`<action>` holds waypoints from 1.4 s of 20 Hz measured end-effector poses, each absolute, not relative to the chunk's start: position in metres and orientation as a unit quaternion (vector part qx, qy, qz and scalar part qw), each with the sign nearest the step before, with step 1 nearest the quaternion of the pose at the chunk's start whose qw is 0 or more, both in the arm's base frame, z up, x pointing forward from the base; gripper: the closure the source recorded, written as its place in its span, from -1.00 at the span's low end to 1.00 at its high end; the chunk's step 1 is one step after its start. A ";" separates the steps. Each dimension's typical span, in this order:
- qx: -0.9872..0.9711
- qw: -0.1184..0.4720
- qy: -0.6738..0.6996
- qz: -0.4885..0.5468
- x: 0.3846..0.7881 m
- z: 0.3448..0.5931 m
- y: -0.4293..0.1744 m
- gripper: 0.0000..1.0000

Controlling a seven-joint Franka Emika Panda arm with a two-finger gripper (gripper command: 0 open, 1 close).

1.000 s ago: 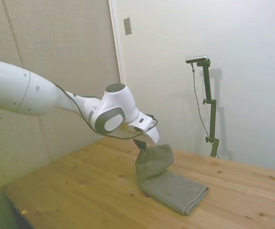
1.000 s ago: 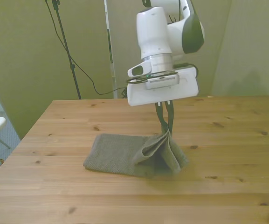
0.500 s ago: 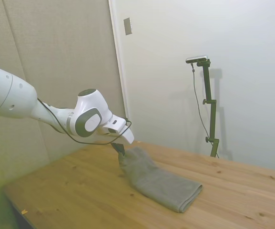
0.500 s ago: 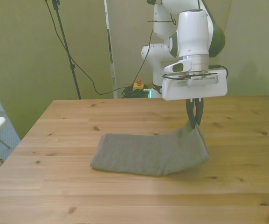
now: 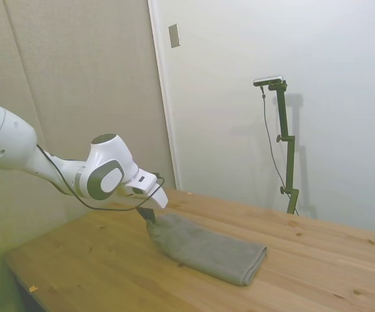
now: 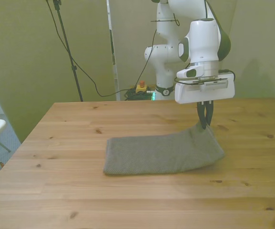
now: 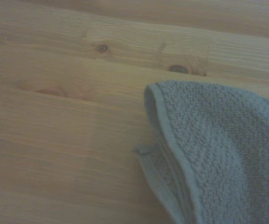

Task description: Unfold the towel

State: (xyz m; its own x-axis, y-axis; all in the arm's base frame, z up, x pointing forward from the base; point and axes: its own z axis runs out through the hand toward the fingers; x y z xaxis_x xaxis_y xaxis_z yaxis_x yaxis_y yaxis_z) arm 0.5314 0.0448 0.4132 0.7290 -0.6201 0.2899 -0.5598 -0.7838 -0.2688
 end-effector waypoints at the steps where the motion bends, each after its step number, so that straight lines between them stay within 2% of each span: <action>1: -0.926 0.082 0.319 -0.185 0.529 0.414 0.044 -1.00; 14: -0.924 0.080 0.325 -0.184 0.526 0.413 0.039 -1.00; 18: -0.920 0.082 0.332 -0.189 0.528 0.421 0.037 -1.00; 23: -0.906 0.042 0.389 -0.159 0.536 0.443 0.003 -1.00; 28: -0.897 0.006 0.436 -0.073 0.537 0.443 -0.013 -1.00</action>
